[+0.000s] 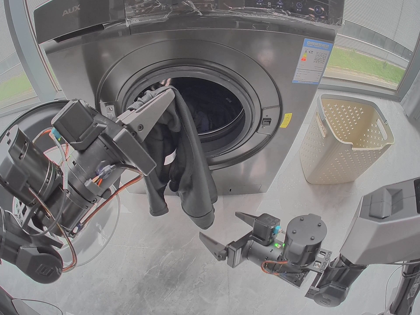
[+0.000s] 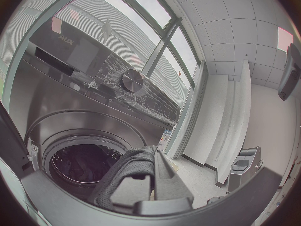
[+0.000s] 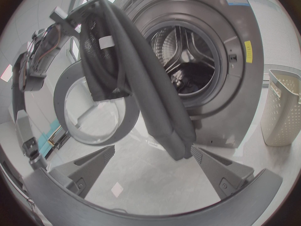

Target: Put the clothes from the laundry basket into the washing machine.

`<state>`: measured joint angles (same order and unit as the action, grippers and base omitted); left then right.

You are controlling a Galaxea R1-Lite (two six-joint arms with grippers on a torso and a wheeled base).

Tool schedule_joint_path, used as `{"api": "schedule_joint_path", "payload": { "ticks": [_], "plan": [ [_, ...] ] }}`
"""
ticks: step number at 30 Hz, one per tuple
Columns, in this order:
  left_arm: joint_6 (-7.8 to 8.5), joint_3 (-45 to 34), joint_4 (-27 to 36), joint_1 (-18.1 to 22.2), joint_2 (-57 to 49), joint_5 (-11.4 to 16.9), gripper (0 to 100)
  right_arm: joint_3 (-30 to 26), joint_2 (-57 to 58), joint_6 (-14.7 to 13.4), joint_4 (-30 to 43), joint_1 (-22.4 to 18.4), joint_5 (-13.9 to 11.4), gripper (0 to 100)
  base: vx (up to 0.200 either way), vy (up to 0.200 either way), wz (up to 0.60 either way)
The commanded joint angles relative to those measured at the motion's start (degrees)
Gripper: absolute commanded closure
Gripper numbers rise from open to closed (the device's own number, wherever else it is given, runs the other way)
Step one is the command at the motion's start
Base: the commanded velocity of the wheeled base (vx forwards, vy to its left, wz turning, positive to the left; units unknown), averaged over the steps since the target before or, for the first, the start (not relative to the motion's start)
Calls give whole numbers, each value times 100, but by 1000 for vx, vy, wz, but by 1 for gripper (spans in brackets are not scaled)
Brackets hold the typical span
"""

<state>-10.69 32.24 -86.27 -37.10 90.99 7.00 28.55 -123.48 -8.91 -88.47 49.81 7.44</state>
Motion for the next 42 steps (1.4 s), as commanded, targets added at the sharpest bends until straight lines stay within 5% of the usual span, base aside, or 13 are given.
{"api": "schedule_joint_path", "payload": {
  "ticks": [1, 12, 20, 25, 34, 42],
  "plan": [
    [-3, -16, -74, -17, -38, 30, 100, 634, -177, 100, 40, -279, -41, 0, 0, 0, 0],
    [-3, -16, -100, 1, -29, 21, 100, 1320, -572, 250, 40, -516, -260, 0, 0, 0, 0],
    [-3, -8, -100, 36, -20, -5, 100, 406, -106, 188, -4, -393, -251, 0, 0, 0, 0],
    [-3, -8, -100, 27, -20, -14, 100, 195, 34, 197, 5, -648, -243, 0, 0, 0, 0],
    [-3, -16, -100, 9, -29, -5, 100, 1082, -405, 250, 93, -824, -260, 0, 0, 0, 0],
    [-3, -25, -100, 18, -20, -5, 100, 1557, -801, 276, 75, -481, -401, 0, 0, 0, 0]
  ]
}}
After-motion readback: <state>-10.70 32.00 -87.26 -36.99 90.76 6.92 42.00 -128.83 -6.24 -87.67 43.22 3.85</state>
